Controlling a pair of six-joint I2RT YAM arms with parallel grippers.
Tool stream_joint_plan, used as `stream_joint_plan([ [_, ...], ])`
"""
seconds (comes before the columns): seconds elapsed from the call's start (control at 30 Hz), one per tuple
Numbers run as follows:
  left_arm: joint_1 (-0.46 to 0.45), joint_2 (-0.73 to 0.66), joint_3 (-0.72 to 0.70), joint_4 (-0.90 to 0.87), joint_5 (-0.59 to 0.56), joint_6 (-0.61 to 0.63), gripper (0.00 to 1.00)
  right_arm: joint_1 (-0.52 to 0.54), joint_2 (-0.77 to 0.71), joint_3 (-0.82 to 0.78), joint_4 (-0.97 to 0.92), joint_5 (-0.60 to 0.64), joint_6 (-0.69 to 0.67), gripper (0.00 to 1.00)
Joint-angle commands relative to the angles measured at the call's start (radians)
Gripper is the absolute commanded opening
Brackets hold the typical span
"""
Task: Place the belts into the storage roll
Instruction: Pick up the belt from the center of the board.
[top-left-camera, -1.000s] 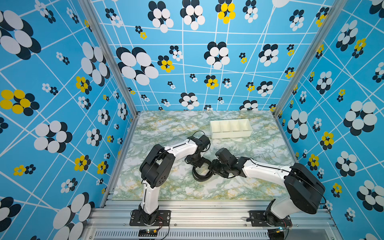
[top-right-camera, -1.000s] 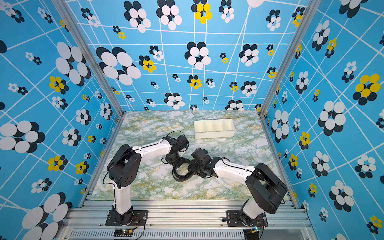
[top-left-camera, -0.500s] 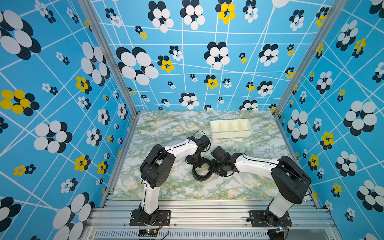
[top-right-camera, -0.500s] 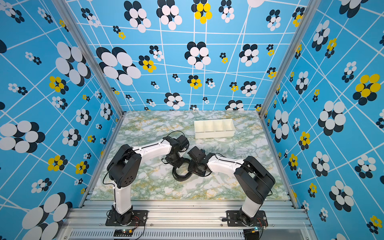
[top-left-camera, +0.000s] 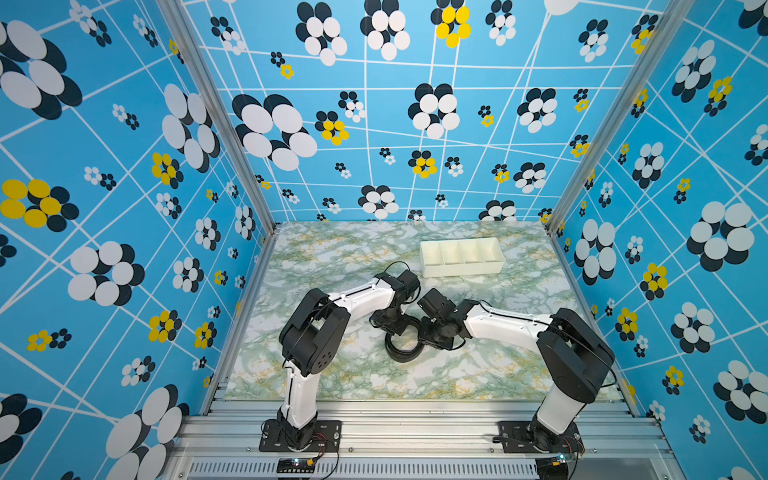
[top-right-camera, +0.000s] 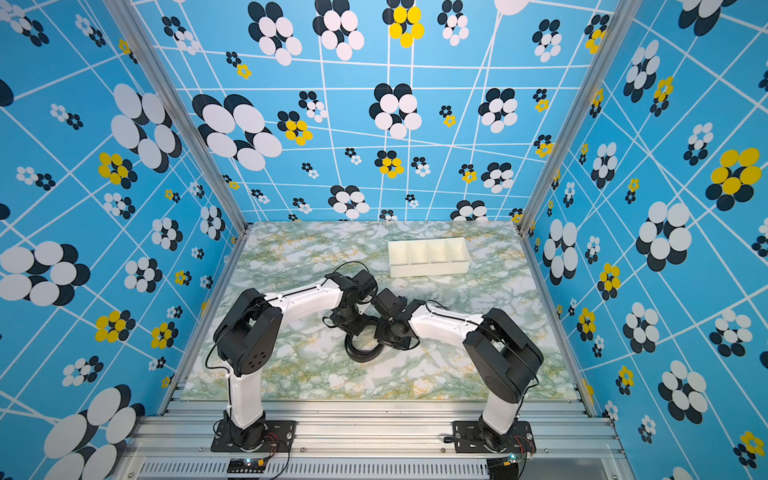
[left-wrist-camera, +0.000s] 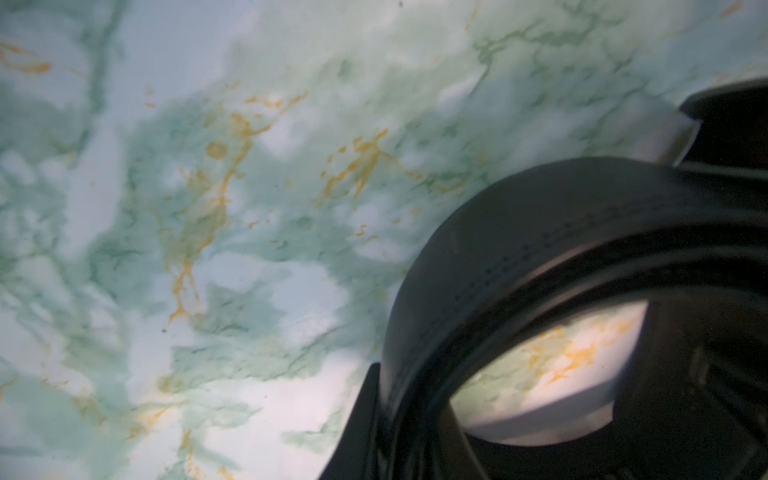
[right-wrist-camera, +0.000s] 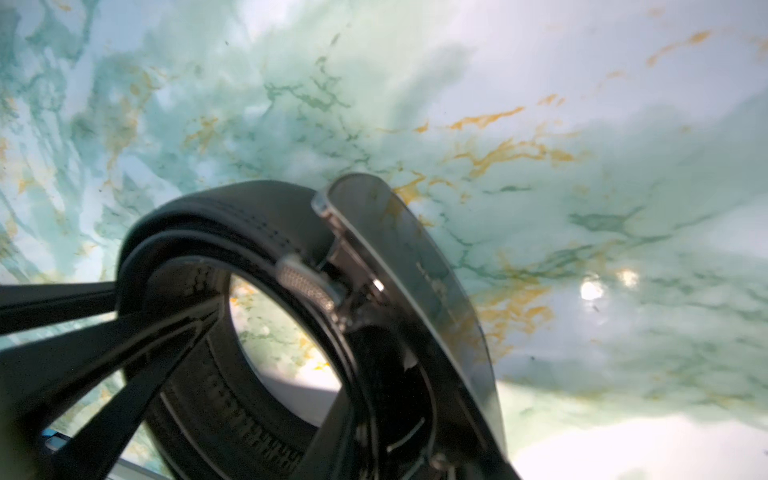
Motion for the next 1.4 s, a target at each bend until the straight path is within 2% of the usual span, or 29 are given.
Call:
stream_joint_plan([
  [0.0, 0.001, 0.008, -0.008, -0.029, 0.046, -0.005, 0.0, 0.003, 0.1, 0.023, 0.052, -0.049, -0.057, 0.2],
  [0.03, 0.003, 0.009, -0.004, -0.031, 0.042, -0.007, 0.0, 0.004, 0.106, 0.024, 0.053, -0.05, -0.056, 0.2],
  [0.07, 0.002, 0.01, -0.001, -0.033, 0.042, -0.009, 0.0, 0.005, 0.108, 0.024, 0.051, -0.045, -0.056, 0.15],
  [0.1, 0.004, 0.009, 0.001, -0.033, 0.041, -0.013, 0.0, 0.005, 0.11, 0.024, 0.051, -0.043, -0.058, 0.0],
  [0.4, 0.057, -0.099, 0.001, 0.002, 0.105, -0.058, 0.01, 0.004, 0.102, 0.036, 0.014, -0.024, -0.105, 0.0],
  [0.67, 0.089, -0.187, 0.008, 0.021, 0.206, -0.09, 0.17, 0.008, 0.056, 0.036, -0.006, 0.029, -0.138, 0.0],
  [0.7, 0.089, -0.189, 0.007, 0.019, 0.208, -0.091, 0.21, 0.01, 0.048, 0.039, -0.017, 0.046, -0.143, 0.0],
  [0.8, 0.091, -0.189, -0.006, 0.025, 0.241, -0.102, 0.23, 0.014, 0.033, 0.059, -0.053, 0.086, -0.159, 0.0],
  [0.87, 0.093, -0.191, -0.015, 0.038, 0.267, -0.121, 0.29, 0.019, 0.031, 0.07, -0.065, 0.098, -0.168, 0.0],
  [0.97, 0.099, -0.2, -0.024, 0.06, 0.304, -0.142, 0.33, 0.029, 0.032, 0.087, -0.085, 0.121, -0.178, 0.0],
  [1.03, 0.107, -0.223, -0.041, 0.096, 0.331, -0.158, 0.4, 0.032, 0.032, 0.1, -0.097, 0.141, -0.186, 0.0],
  [1.17, 0.134, -0.299, -0.086, 0.185, 0.384, -0.192, 0.42, 0.034, 0.01, 0.091, -0.079, 0.16, -0.202, 0.0],
  [1.23, 0.16, -0.332, -0.102, 0.199, 0.393, -0.205, 0.53, 0.033, -0.006, 0.097, -0.09, 0.182, -0.21, 0.0],
  [1.37, 0.211, -0.375, -0.129, 0.192, 0.381, -0.216, 0.53, 0.03, -0.022, 0.111, -0.093, 0.201, -0.235, 0.0],
])
